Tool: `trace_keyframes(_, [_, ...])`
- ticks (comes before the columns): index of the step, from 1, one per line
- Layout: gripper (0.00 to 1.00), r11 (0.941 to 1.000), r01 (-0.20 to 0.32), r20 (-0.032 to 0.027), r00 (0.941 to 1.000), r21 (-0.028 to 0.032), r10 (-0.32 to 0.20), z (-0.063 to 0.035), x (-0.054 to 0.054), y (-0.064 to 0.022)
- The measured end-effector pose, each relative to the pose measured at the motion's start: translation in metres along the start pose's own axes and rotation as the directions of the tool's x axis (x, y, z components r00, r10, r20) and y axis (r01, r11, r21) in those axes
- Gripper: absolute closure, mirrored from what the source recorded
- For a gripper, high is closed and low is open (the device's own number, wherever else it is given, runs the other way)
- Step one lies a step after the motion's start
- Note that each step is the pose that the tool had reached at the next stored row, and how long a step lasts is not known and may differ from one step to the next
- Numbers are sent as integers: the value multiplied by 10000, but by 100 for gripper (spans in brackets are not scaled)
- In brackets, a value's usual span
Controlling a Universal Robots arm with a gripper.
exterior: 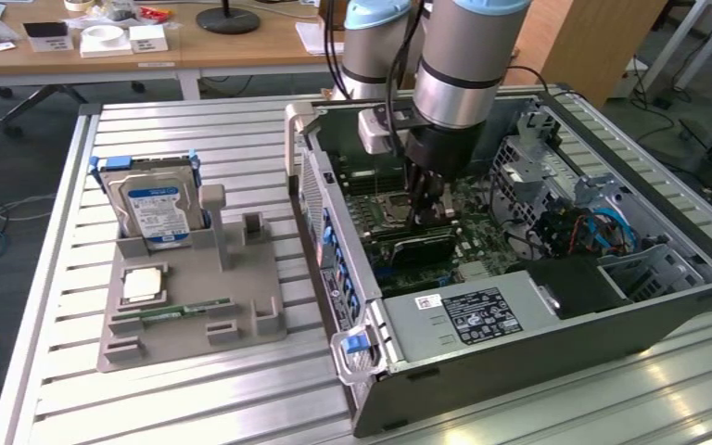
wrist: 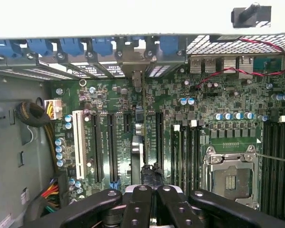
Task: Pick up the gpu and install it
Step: 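Press down on the gpu until it lock into place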
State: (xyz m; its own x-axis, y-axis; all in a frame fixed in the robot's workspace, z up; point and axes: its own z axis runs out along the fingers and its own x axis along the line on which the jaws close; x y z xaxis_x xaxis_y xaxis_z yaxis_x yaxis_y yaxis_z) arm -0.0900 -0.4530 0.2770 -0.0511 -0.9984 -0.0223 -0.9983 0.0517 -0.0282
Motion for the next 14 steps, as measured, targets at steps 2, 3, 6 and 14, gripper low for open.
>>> trace_keyframes(2, [89, 10000, 4, 0, 10000, 0, -4, 30, 0, 2])
trace_keyframes(3, [89, 10000, 5, 1, 10000, 1, -5, 39, 1, 2])
trace_keyframes(6, [89, 10000, 4, -1, 10000, 0, -4, 40, 1, 3])
trace_keyframes(14, [89, 10000, 4, 1, 10000, 1, -4, 105, 2, 29])
